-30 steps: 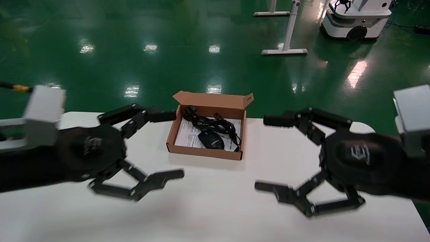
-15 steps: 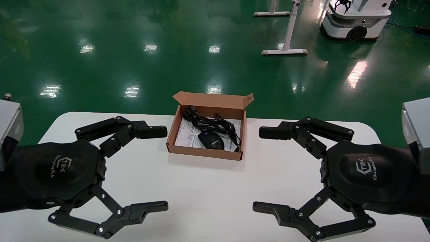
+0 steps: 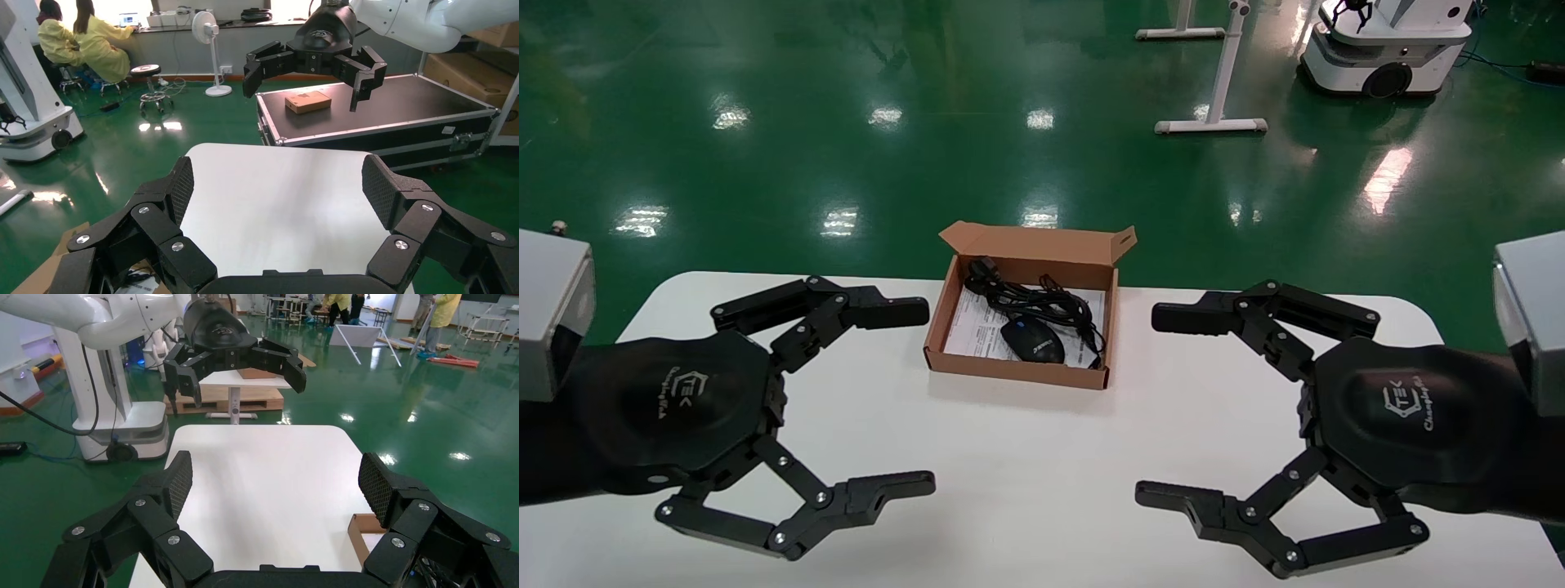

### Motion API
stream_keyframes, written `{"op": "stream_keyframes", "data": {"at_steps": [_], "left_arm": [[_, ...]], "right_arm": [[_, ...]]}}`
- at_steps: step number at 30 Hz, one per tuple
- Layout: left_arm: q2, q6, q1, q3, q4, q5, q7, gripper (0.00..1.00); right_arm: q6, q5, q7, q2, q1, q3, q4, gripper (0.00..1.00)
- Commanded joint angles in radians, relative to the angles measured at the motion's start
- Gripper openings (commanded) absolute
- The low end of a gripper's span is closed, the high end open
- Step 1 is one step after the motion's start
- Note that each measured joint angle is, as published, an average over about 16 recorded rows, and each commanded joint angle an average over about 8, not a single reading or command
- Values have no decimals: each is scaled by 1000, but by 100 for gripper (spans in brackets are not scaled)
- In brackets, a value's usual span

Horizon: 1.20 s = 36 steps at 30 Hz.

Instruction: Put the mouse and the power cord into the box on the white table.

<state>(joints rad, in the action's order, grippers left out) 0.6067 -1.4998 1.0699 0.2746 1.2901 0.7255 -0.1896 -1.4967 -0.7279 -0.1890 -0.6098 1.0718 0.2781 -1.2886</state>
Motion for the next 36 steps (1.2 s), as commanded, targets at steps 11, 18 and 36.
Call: {"op": "stream_keyframes", "data": {"at_steps": [11,18,36], "left_arm": [[4,3,3,4,-5,4,2,100],[4,4,4,5,-6,5,2,100],[5,5,5,6,-7,6,3,100]], "right_arm": [[1,-1,1,-1,1,1,3,100],[1,-2,1,-1,2,1,4,100],[1,-3,2,-1,3,2,5,100]]}}
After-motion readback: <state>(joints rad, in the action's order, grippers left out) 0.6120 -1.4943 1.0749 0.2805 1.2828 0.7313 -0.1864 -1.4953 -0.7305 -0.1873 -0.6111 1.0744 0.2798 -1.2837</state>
